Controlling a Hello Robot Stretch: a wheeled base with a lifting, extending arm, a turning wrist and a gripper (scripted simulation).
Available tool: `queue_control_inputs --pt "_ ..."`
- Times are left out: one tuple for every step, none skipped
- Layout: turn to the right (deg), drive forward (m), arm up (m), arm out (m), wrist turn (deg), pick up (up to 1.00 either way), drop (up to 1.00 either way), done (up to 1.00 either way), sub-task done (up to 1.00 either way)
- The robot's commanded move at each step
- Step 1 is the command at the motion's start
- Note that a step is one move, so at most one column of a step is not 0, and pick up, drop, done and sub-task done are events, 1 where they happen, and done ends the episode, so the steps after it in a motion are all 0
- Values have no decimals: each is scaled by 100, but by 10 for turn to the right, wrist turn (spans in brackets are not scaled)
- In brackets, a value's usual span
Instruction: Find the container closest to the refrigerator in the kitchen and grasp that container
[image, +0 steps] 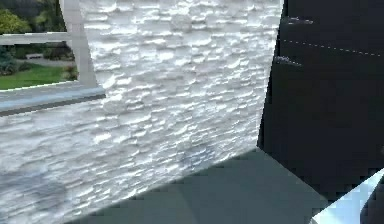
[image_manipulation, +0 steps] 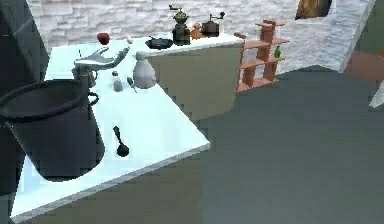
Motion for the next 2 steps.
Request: queue_control_inputs --pt "0 60 0 0 0 0 0 0 0" --pt "450 0 0 0 0 0 0 0 0"
